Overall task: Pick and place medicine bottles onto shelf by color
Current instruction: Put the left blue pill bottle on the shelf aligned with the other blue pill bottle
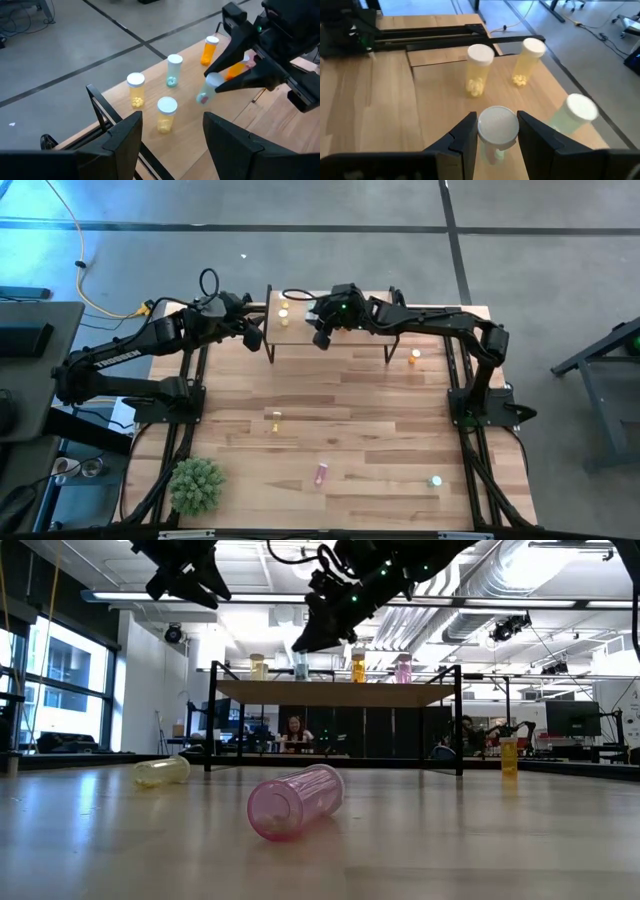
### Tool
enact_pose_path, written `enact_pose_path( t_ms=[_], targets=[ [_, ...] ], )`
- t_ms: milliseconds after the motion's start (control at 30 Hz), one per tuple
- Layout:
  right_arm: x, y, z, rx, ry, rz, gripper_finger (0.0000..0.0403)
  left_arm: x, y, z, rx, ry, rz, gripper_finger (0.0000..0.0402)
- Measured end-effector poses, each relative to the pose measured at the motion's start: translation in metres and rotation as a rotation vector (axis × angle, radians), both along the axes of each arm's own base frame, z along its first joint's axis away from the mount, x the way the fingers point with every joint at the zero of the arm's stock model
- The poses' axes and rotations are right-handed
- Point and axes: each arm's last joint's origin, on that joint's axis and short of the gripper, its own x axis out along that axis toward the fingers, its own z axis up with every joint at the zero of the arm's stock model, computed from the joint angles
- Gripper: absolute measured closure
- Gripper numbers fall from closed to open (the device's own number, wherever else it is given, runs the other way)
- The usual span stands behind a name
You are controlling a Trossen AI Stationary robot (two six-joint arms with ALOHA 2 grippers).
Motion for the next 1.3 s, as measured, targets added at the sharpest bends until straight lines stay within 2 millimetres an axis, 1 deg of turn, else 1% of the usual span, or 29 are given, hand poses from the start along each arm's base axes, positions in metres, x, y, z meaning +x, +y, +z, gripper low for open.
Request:
enact_pose_path(
  t_ms=[167, 900, 1167, 1300],
  targets=[
    [0.0029, -0.0008, -0.0077, -0.004, 0.027, 0.020, 0.0290, 0.0000, 0.0000, 0.0000, 0.000, 0.000, 0.000, 0.0204],
    [0.0029, -0.0010, -0.0084, -0.023, 0.039, 0.028, 0.0290, -0.0001, 0.0000, -0.0002, -0.001, 0.002, 0.000, 0.0204],
    [0.0022, -0.0018, -0.0098, -0.023, 0.052, 0.022, 0.0254, -0.0001, 0.0000, -0.0002, -0.001, 0.002, 0.000, 0.0204],
    [0.0028, -0.0021, -0.0087, -0.038, 0.043, 0.028, 0.0249, -0.0001, -0.0001, -0.0002, -0.001, 0.002, 0.000, 0.0204]
  ],
)
